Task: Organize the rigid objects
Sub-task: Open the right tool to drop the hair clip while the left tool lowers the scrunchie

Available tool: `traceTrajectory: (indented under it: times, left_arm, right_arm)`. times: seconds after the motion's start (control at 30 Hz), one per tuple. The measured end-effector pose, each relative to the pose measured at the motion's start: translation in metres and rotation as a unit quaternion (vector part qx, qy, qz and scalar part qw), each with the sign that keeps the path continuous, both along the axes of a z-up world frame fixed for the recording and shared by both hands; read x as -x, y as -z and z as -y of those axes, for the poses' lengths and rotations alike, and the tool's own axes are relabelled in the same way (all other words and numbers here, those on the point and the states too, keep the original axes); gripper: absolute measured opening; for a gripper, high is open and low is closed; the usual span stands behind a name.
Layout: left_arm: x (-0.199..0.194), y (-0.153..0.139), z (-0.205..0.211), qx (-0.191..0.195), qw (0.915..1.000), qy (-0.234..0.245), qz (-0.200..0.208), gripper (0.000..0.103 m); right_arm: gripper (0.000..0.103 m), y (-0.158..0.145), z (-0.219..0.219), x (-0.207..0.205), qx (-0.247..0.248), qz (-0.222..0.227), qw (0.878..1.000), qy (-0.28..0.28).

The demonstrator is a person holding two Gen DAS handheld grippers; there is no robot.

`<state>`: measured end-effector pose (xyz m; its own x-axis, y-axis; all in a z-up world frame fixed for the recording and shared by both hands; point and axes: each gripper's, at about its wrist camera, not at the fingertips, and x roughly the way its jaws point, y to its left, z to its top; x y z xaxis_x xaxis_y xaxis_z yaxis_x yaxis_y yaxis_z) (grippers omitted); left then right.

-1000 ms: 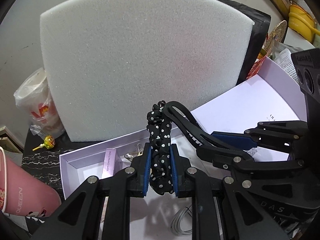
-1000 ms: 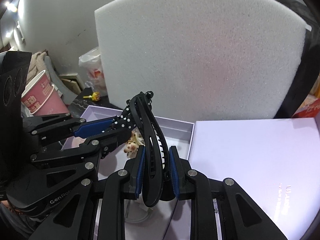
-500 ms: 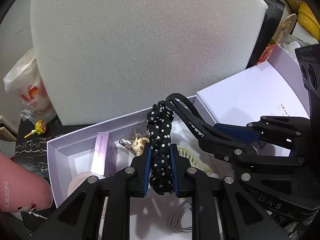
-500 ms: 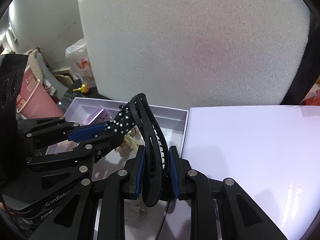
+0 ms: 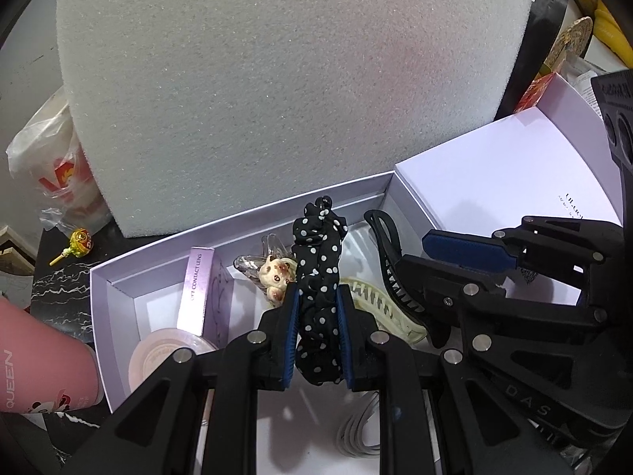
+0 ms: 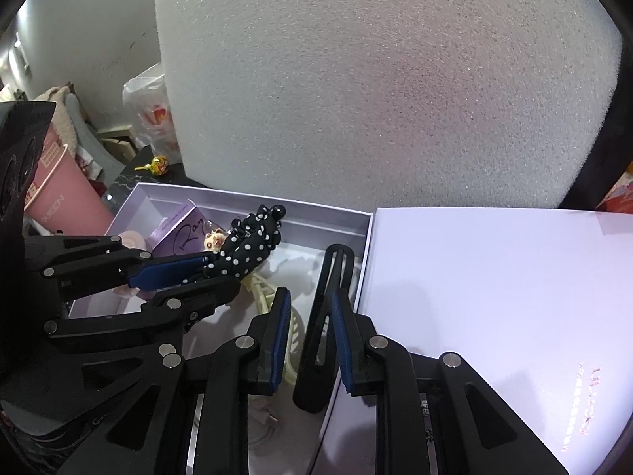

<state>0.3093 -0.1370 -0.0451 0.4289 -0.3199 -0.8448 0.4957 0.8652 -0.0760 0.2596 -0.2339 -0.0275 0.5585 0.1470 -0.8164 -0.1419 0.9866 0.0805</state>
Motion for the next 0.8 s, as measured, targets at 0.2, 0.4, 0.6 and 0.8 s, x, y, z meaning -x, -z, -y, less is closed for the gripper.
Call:
traceTrajectory:
  times: [0.2, 0.4, 0.6, 0.8]
  left_arm:
    - [0.016, -0.008, 0.003, -0.013, 0.9996, 0.001, 0.027, 0.018]
    - [0.022, -0.012, -0.002, -0.014, 0.9994, -0.006, 0.031, 0.018]
    - [0.027, -0.019, -0.006, -0.030, 0.9989, -0.023, 0.028, 0.019]
    - [0.033, -0.029, -0.011, -0.032, 0.9983, -0.035, 0.035, 0.025]
  right_arm:
    - [0.022, -0.005, -0.001, 0.004, 0.000, 0.009, 1.000, 0.005]
    - [0.034, -0.013, -0.001, 0.012, 0.006, 0.016, 1.000, 0.010]
    - [0.044, -0.022, -0.001, 0.023, 0.017, 0.026, 0.999, 0.019]
    - [0.047, -0.035, 0.000, 0.036, 0.025, 0.039, 0.999, 0.025]
